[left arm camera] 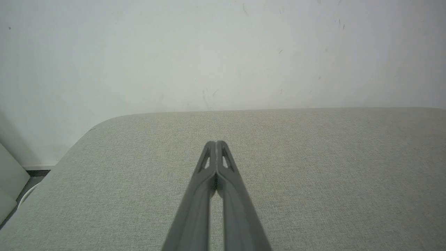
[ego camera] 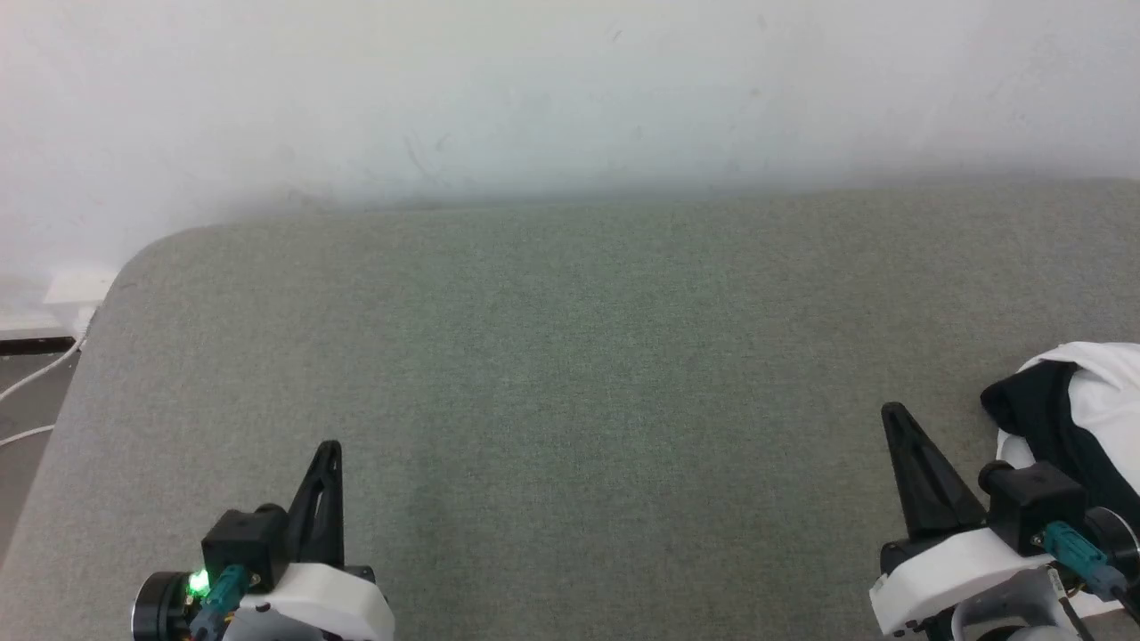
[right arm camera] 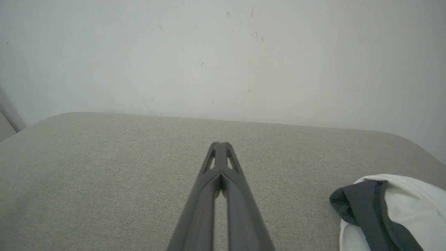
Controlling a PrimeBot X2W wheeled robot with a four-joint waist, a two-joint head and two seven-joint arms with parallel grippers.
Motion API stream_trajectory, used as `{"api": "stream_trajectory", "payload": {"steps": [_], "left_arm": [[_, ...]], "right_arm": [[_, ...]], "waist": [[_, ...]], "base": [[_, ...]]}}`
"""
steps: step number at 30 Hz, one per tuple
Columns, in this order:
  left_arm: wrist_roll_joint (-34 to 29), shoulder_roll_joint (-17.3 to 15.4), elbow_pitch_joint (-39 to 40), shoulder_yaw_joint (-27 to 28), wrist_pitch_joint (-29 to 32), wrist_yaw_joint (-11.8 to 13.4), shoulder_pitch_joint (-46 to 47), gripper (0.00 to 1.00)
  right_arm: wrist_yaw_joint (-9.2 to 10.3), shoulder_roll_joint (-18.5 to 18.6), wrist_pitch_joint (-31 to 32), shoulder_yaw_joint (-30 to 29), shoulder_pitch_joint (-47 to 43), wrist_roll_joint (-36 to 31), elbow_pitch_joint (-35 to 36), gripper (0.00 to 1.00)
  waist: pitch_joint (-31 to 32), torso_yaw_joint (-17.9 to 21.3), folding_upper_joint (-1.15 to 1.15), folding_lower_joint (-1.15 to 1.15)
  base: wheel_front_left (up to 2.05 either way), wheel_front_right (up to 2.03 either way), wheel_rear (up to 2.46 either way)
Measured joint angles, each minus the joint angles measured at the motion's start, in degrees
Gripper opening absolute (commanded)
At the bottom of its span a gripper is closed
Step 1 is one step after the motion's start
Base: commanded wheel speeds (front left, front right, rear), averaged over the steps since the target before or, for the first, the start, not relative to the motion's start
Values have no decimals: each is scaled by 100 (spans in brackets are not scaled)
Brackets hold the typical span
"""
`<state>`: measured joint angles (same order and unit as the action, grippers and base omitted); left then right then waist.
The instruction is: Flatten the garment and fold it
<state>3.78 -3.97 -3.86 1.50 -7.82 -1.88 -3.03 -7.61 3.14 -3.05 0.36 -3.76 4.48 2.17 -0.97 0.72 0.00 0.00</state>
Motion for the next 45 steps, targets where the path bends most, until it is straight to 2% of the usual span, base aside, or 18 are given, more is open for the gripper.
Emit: {"api": "stream_trajectory", "payload": {"steps": [45], "left_arm": [[-207, 64, 236, -98, 533, 101, 137, 0]], "right_arm": [[0, -2, 200, -16, 165, -263, -141, 0]], "waist": [[67, -49, 0, 0]], "base": [[0, 0, 0]]}}
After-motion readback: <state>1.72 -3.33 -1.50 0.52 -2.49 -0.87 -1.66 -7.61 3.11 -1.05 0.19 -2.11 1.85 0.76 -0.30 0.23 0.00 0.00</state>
